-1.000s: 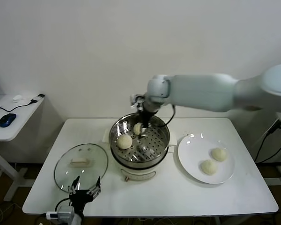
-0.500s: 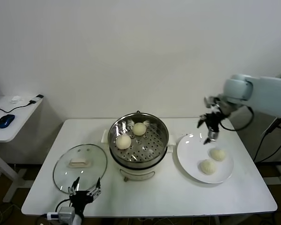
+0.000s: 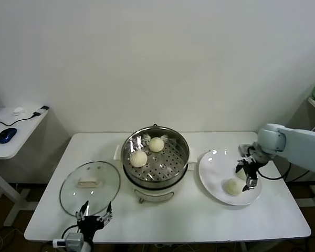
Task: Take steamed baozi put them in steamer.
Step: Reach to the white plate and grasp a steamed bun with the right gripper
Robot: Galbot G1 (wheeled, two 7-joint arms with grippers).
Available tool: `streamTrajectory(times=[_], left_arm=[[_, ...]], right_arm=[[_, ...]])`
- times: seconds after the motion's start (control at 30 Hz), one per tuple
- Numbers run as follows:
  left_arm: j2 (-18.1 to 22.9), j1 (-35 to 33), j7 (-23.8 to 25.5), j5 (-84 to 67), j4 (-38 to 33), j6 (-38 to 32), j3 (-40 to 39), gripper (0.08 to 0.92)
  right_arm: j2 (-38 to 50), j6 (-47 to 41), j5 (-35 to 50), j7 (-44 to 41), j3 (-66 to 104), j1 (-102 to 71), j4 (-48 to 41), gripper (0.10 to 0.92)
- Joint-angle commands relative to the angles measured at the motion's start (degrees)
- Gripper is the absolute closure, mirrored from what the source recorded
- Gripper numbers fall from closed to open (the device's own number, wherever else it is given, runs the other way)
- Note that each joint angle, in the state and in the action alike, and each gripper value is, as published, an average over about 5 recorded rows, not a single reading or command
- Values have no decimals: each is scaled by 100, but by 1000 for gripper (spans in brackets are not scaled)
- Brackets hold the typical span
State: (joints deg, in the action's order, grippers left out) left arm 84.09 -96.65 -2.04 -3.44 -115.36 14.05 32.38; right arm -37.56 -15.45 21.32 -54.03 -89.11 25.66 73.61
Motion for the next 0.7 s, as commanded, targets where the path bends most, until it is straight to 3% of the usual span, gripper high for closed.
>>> streamTrajectory(times=[0.03,0.23,0.43,0.53,0.7], left_arm=[[-9,-2,0,-4,9,-2,0,177],[-12,11,-7,-14,26,-21,14,177],[6,-5,-14,-14,-16,-18,14,177],[5,-29,-15,-11,-56,-18,16,177],[-2,-80,-16,-1,-150,-20,7,177]], right_arm=[[-160,-137,-452,259,821,-1155,-494,203],[-278,-129,-446,304,967,-1248,-566,228],[-99,-83,-432,247,824,-791,-198,385],[-33,21,-269,117,499,26,101,436],[-512,573,373,-316,-713,2252,155,441]])
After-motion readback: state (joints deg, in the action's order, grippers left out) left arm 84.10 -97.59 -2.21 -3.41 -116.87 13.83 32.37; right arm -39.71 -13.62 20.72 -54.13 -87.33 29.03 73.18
